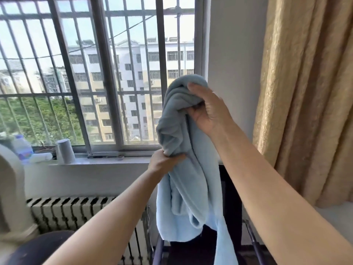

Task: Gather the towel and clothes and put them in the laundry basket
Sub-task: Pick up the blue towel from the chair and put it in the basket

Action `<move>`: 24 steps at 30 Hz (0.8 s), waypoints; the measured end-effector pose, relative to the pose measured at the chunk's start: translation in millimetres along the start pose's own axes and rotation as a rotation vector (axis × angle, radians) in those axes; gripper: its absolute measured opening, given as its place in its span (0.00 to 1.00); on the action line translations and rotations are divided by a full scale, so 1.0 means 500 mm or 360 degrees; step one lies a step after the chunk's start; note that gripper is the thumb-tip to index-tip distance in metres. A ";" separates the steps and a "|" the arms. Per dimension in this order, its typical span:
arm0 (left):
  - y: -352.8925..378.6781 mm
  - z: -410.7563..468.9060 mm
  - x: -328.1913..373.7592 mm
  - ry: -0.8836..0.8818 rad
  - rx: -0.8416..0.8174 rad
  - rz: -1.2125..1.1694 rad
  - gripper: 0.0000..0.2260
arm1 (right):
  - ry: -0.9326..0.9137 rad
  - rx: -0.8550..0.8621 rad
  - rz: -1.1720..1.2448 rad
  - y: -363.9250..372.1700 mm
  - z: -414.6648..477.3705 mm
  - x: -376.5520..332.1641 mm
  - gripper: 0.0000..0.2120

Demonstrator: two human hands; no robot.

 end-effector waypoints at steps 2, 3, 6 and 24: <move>-0.018 0.011 0.008 -0.0045 0.0156 0.0077 0.11 | 0.0010 -0.0001 -0.0050 -0.019 -0.003 -0.006 0.39; -0.030 0.014 0.013 -0.0030 0.0198 -0.0011 0.12 | 0.0027 0.0055 -0.0124 -0.038 -0.008 -0.009 0.40; -0.071 0.029 0.018 0.0025 0.0320 -0.0290 0.12 | 0.0252 0.0246 -0.0209 -0.119 -0.043 0.008 0.36; -0.100 0.019 0.108 -0.0028 0.0008 -0.1562 0.18 | 0.0900 -0.0179 0.0706 -0.100 -0.106 0.229 0.25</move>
Point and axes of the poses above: each hand's wrist, its own z-axis towards the middle knuckle, its own y-axis out of the palm, x = y × z, the point moved 1 cm from there along z, towards the middle knuckle, and after that the axes turned 7 degrees about -x, right-handed, at the moved point
